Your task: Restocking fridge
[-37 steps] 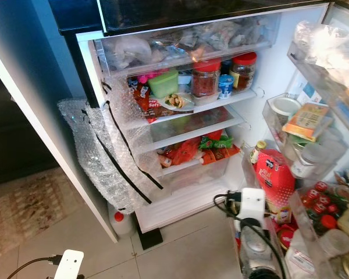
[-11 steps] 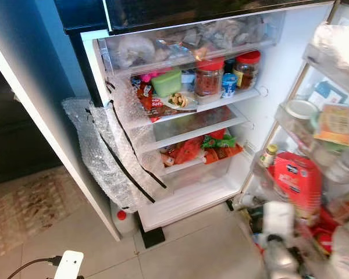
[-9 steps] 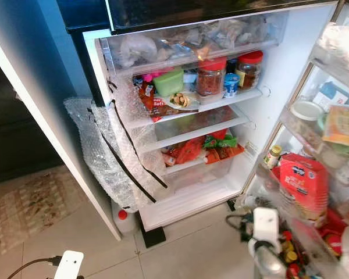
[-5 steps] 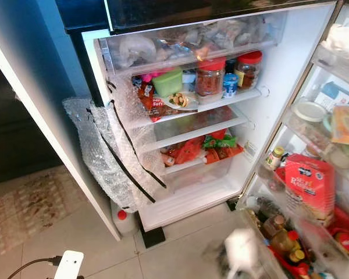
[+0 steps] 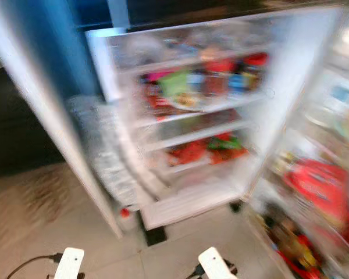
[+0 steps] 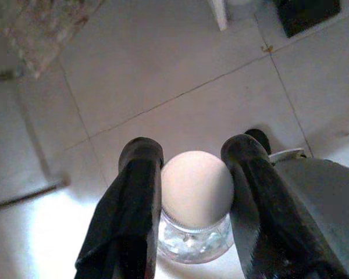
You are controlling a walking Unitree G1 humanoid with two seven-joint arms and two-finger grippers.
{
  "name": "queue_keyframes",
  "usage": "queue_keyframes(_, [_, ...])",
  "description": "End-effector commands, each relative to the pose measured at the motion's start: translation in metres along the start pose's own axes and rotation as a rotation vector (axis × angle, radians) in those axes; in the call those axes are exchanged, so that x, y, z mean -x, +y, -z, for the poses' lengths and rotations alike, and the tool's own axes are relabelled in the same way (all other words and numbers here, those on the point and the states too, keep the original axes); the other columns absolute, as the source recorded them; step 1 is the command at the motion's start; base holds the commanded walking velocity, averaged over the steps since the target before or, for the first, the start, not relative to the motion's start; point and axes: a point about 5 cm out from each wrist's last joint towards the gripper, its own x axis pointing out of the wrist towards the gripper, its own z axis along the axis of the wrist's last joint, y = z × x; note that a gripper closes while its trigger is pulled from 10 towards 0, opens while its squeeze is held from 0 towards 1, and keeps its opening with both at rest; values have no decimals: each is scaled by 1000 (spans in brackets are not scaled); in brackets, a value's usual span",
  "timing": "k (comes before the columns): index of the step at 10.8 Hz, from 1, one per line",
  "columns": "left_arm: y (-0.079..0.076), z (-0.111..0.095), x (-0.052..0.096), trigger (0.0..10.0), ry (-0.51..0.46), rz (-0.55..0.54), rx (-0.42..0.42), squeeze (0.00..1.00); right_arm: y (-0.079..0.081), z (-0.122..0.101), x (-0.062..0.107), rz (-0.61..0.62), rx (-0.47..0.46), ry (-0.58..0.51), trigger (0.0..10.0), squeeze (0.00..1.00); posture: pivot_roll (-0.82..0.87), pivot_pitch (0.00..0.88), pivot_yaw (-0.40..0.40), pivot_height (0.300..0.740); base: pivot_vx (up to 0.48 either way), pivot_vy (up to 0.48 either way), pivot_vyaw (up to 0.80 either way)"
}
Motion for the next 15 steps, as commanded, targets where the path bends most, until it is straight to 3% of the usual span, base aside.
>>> queue_keyframes(1, [2,4,1,10000,10,-3,-20,0,-7,1,0,23,-68,12,10000,0,-54,9,22,740,0,0,0])
queue_keyframes(3, [2,5,1,10000,10,-2,-25,0,-2,0,0,-23,3,14,10000,0,-60,11,24,740,0,0,0])
queue_keyframes(7, [3,4,1,10000,8,-4,-26,0,8,8,1,-48,-8,40,10000,0,-58,13,22,740,0,-62,192])
queue_keyframes(8, [3,4,1,10000,8,-4,-24,0,7,10,2,-34,-66,48,10000,0,-59,14,21,740,0,-251,800])
queue_keyframes(11, [1,3,0,10000,6,0,-19,0,10,18,3,-33,-90,80,10000,0,-59,16,20,740,0,-252,0])
queue_keyframes(15, [-1,3,1,10000,7,-2,-5,0,6,27,5,40,-247,114,10000,0,-48,12,7,740,0,-255,0])
